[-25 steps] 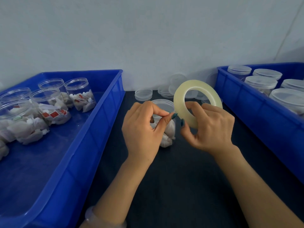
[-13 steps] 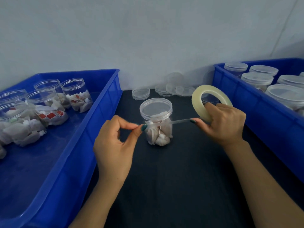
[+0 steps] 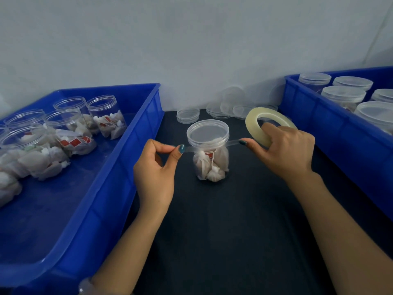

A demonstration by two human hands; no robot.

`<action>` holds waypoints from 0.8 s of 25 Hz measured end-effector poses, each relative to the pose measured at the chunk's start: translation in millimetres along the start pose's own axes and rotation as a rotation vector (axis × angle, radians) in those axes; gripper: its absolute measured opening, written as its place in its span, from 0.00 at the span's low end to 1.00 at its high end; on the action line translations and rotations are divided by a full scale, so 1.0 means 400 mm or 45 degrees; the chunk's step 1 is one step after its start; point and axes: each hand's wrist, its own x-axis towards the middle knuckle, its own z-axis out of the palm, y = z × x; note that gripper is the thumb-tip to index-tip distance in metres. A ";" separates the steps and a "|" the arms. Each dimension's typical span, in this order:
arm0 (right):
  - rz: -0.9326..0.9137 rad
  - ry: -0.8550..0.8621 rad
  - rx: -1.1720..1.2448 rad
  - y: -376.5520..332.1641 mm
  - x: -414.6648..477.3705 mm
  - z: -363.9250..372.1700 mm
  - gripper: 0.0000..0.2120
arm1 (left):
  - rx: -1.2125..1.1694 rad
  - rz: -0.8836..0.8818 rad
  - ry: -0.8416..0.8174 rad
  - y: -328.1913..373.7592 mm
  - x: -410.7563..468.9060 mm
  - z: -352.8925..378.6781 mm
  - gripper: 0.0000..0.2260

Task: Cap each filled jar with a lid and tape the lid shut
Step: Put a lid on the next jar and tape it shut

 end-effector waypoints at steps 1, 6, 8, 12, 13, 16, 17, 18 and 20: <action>0.015 -0.021 0.001 -0.002 0.001 0.002 0.37 | 0.011 0.002 -0.003 -0.005 0.004 0.009 0.09; 0.076 -0.076 0.065 -0.011 0.005 0.010 0.37 | -0.112 0.022 -0.161 -0.020 0.026 0.053 0.06; 0.071 -0.096 0.077 -0.010 0.002 0.020 0.37 | -0.209 0.021 -0.237 -0.022 0.030 0.067 0.10; 0.055 -0.105 0.087 -0.015 0.001 0.026 0.34 | -0.304 0.027 -0.324 -0.025 0.033 0.086 0.24; 0.049 -0.105 0.092 -0.018 0.002 0.026 0.33 | -0.303 0.019 -0.366 -0.027 0.036 0.092 0.27; 0.041 -0.118 0.111 -0.021 0.001 0.026 0.33 | -0.346 -0.038 -0.538 -0.030 0.046 0.108 0.34; 0.043 -0.125 0.117 -0.021 0.000 0.026 0.33 | -0.388 -0.068 -0.583 -0.031 0.052 0.111 0.34; 0.045 -0.134 0.122 -0.021 -0.001 0.026 0.33 | -0.434 -0.101 -0.620 -0.031 0.059 0.111 0.34; 0.053 -0.160 0.117 -0.019 -0.003 0.025 0.34 | -0.494 -0.158 -0.677 -0.036 0.077 0.106 0.32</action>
